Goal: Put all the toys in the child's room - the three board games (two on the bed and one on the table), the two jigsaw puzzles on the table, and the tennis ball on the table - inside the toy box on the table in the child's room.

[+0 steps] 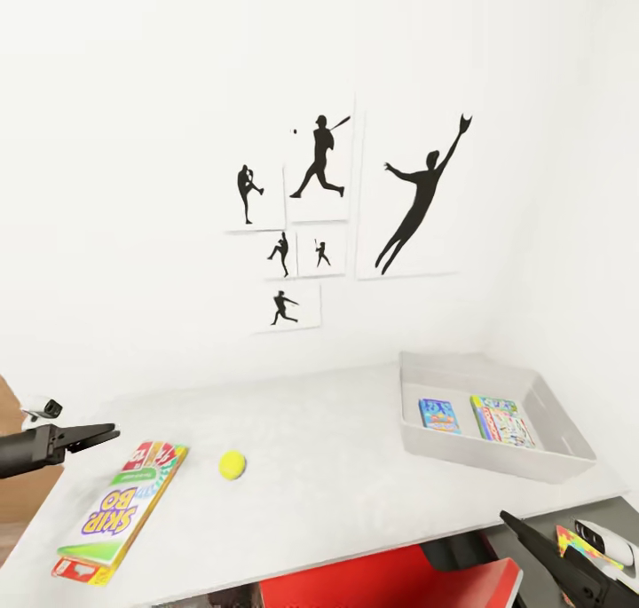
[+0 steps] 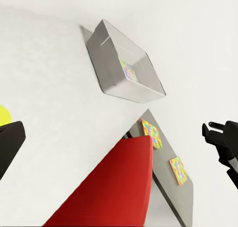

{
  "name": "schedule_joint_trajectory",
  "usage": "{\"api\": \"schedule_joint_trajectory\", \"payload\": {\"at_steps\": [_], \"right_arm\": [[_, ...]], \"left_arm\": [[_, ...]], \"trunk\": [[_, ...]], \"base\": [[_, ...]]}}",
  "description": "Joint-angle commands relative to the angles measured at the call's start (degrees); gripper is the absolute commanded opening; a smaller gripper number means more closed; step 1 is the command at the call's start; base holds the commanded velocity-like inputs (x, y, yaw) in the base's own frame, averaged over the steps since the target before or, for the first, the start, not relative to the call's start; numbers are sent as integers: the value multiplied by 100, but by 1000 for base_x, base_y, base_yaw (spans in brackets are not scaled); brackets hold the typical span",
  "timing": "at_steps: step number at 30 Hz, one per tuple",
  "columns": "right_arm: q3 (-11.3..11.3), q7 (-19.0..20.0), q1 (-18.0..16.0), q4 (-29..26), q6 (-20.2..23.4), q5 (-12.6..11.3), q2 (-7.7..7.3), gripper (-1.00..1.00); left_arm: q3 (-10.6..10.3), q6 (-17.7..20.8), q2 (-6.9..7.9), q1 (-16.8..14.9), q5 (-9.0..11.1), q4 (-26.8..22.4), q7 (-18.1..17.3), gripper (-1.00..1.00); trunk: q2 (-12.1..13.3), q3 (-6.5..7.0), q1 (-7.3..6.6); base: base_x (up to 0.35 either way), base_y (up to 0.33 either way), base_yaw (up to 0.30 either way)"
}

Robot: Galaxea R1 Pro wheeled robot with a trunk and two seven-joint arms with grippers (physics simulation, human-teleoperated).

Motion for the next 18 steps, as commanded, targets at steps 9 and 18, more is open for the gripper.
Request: {"api": "schedule_joint_trajectory", "payload": {"at_steps": [9,18], "right_arm": [[-13,28,1,-10,47,-21,-2,100],[-10,32,3,-12,-77,-20,-2,100]], "left_arm": [[-10,61,-6,-6,-4,0,-23,100],[-10,62,-7,-7,-4,0,-23,100]], "trunk": [[-12,23,3],[-12,83,3]], "base": [[-87,0,261],[-13,0,221]]}}
